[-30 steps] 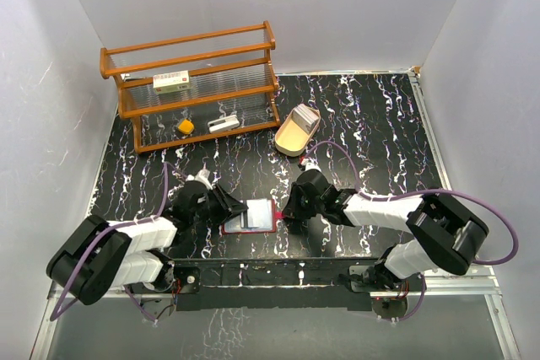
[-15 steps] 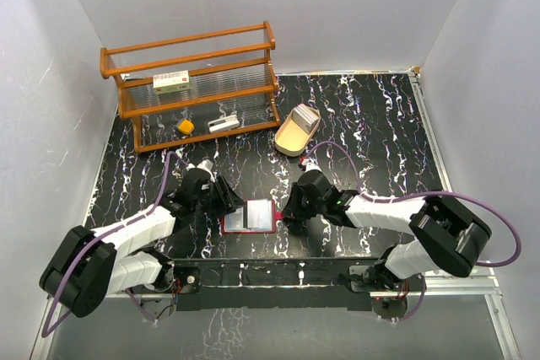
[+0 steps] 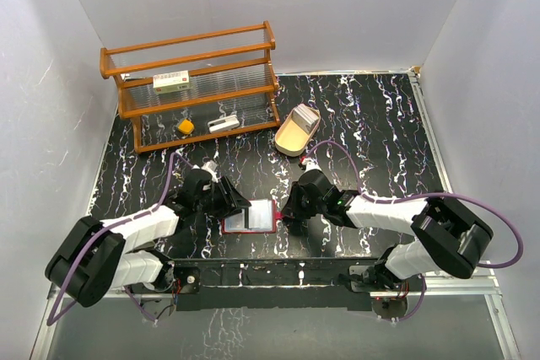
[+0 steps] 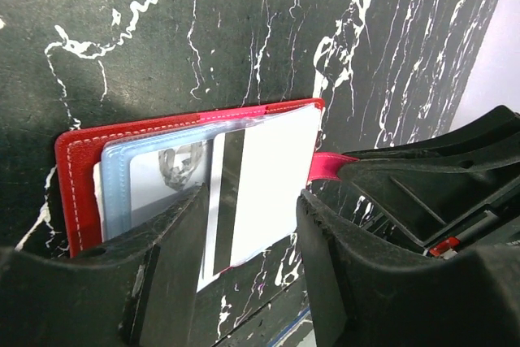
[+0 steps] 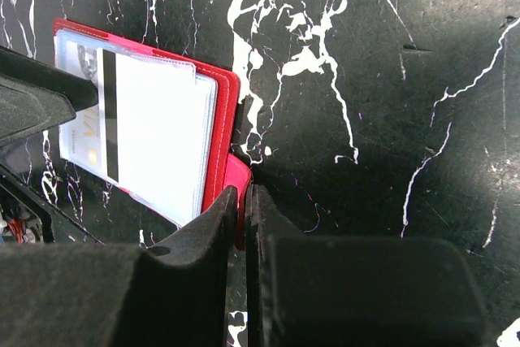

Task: Put the credit cards into the card holder
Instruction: Insert the credit card into the card holder.

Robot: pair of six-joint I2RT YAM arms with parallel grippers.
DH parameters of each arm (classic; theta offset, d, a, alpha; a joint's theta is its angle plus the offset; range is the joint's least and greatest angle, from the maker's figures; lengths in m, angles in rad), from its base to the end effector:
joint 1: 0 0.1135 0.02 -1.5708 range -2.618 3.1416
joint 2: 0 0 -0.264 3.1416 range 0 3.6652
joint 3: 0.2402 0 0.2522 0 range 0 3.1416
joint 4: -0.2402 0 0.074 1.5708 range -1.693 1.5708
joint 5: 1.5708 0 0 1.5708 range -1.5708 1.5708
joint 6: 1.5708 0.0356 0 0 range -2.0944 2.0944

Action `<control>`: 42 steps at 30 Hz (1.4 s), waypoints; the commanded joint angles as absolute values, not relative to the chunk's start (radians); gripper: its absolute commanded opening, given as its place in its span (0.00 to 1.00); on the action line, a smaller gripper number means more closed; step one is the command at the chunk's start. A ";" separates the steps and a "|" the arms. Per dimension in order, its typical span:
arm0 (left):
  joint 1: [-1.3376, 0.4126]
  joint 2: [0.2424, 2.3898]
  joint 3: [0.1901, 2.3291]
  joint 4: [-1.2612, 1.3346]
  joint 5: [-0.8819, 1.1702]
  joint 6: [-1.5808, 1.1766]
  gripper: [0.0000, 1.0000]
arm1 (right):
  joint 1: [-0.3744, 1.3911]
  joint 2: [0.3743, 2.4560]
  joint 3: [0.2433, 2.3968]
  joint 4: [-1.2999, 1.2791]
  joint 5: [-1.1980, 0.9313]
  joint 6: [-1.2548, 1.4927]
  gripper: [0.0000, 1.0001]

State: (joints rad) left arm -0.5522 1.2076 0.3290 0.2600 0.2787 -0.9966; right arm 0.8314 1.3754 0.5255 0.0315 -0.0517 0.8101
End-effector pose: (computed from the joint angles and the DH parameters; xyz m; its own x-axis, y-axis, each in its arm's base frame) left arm 0.1795 -0.1221 0.1472 -0.8518 -0.4233 -0.3086 -0.0369 0.6361 -0.7707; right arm 0.1674 0.1862 0.1481 -0.8909 0.0967 -0.4438 -0.1688 0.8367 0.5210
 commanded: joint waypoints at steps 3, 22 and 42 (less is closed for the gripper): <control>-0.562 1.241 0.298 0.327 0.326 -1.050 0.47 | 0.839 1.374 0.531 0.098 -0.042 0.796 0.00; -0.642 1.282 0.311 0.486 0.348 -1.166 0.47 | 0.839 1.375 0.527 0.110 -0.030 0.801 0.00; -0.638 1.059 0.488 -0.196 0.073 -0.870 0.73 | 0.839 1.314 0.542 -0.009 0.058 0.745 0.00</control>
